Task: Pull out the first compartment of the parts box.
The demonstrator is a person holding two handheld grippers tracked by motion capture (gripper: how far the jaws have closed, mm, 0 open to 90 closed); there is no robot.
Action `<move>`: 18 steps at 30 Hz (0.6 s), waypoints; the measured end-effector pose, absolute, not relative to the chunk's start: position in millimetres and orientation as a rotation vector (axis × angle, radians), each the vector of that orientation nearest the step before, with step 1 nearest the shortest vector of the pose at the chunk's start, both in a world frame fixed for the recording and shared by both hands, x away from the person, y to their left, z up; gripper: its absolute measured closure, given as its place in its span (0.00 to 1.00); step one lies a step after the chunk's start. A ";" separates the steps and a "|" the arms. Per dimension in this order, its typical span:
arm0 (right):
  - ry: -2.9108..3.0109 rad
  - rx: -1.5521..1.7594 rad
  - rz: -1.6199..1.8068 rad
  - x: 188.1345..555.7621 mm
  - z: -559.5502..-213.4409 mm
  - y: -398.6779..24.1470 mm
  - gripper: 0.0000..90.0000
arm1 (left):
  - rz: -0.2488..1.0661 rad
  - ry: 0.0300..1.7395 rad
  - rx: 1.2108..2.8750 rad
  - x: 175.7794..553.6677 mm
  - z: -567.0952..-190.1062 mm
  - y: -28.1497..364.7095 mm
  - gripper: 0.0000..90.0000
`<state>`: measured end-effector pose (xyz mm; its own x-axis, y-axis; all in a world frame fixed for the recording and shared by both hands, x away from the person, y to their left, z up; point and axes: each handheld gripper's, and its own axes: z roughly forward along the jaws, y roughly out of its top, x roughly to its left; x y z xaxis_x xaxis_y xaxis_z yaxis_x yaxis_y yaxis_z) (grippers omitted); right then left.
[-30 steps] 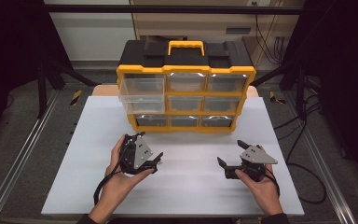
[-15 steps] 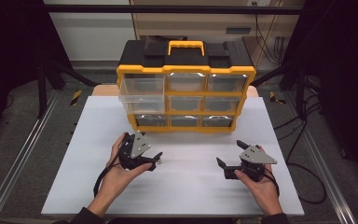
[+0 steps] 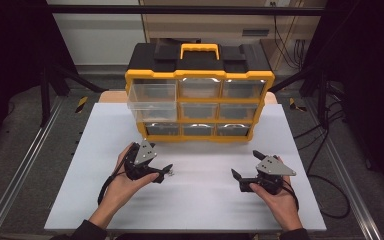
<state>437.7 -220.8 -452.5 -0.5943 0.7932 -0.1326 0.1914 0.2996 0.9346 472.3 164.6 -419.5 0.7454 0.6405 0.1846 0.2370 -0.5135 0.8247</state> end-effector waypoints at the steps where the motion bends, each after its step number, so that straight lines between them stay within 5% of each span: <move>1: 1.973 0.873 1.302 438.3 -452.8 -220.5 0.05 | 0.599 0.665 2.100 473.8 -420.4 166.4 0.11; 18: 1.987 0.889 1.298 438.4 -453.2 -218.5 0.06 | 0.487 0.735 2.133 486.0 -433.9 172.1 0.17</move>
<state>438.4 -218.5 -453.2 -0.5974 0.7929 -0.1203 0.2085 0.2985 0.9314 486.0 172.1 -433.9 0.7560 0.6483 0.0901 0.3361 -0.5027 0.7964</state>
